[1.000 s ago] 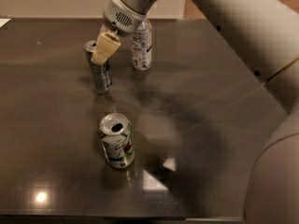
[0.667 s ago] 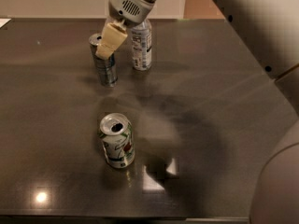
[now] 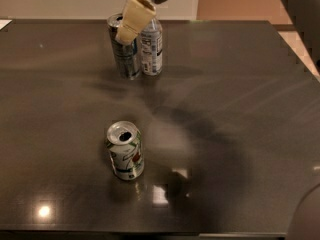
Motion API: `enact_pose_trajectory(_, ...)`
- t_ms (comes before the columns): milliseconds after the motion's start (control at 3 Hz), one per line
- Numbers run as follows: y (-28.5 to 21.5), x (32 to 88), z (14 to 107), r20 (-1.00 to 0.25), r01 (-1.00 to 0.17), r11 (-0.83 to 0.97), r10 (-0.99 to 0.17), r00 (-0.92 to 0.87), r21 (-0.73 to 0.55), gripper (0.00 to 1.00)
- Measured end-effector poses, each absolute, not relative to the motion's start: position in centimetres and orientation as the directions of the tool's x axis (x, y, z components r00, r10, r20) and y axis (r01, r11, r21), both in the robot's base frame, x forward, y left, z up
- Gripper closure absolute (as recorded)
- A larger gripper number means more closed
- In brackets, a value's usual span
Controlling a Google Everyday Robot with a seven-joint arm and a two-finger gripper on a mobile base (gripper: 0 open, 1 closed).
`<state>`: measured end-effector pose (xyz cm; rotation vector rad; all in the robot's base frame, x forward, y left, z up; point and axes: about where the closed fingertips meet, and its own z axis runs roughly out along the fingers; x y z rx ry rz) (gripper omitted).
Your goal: Pick redbull can
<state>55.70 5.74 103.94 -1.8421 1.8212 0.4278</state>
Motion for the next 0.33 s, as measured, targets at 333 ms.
enact_pose_trajectory(333, 5.74, 55.70, 103.94, -0.556, -0.990, 0.030, -0.830, 0.051, -0.135, 1.00)
